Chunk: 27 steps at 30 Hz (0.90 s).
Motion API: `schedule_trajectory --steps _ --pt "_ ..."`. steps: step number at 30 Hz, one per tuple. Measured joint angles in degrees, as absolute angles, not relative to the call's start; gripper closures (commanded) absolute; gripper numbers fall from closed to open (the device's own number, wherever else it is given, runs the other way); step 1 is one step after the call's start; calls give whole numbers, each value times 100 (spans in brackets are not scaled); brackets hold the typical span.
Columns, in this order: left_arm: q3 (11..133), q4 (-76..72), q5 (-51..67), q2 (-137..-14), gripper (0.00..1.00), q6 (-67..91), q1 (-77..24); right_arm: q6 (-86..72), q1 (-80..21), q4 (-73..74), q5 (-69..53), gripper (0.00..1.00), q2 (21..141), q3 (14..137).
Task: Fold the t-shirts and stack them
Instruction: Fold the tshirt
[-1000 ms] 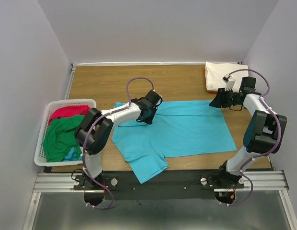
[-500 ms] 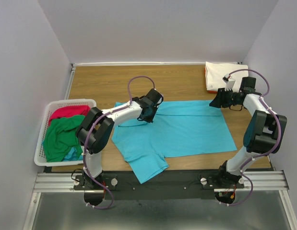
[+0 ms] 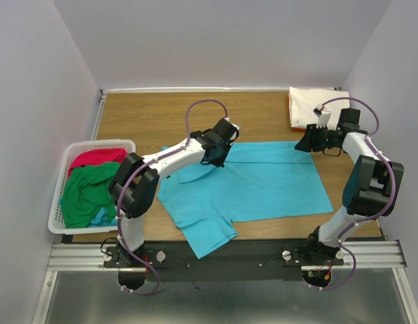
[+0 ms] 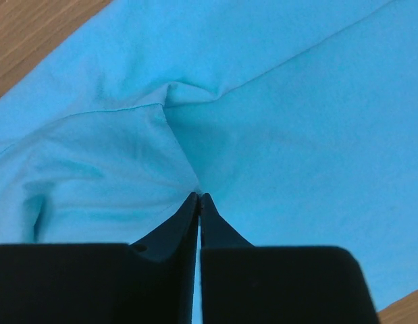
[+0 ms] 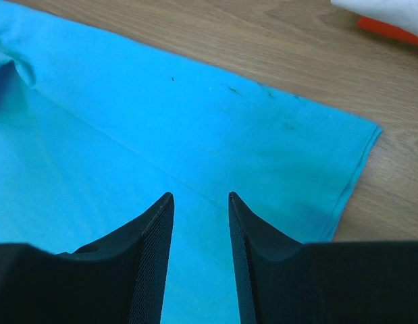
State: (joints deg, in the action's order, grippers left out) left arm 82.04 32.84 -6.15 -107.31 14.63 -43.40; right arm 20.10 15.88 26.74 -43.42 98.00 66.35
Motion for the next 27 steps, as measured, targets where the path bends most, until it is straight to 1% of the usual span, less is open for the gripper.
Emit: schedule_trajectory --steps 5,6,8,9,10,11,12,16,18,24,27 --pt "8276 3339 -552 -10763 86 1472 -4372 2012 1588 2672 -4342 55 9800 6635" --pt "8283 3341 -534 -10785 82 1479 -4375 2012 1588 2672 -4342 55 9800 6635" --pt "8283 3354 -495 -10822 77 1487 -4377 2012 1588 2672 -4342 55 9800 6635" --pt "8283 3356 -447 -10851 70 1487 -4381 2012 1588 2674 -4342 55 9800 6635" --pt "8283 3356 -419 -10868 68 1490 -4386 2010 1588 2674 -4342 55 9800 6635" --pt "8281 3358 -381 -10890 63 1490 -4397 2012 1588 2672 -4342 55 9800 6635" --pt "8281 3358 -368 -10901 63 1492 -4401 2012 1588 2672 -4342 55 9800 6635" --pt "8228 3295 -451 -10820 46 1559 -4412 2012 1588 2672 -4342 55 9800 6635" --pt "8040 3223 -611 -10615 43 1621 -4412 2012 1588 2674 -4342 55 9800 6635" --pt "6958 2869 -974 -9275 44 1944 -4143 2012 1588 2674 -4344 55 9800 6635" --pt "6326 2644 -1026 -8984 45 2196 -3900 2014 1588 2676 -4344 55 9800 6635"
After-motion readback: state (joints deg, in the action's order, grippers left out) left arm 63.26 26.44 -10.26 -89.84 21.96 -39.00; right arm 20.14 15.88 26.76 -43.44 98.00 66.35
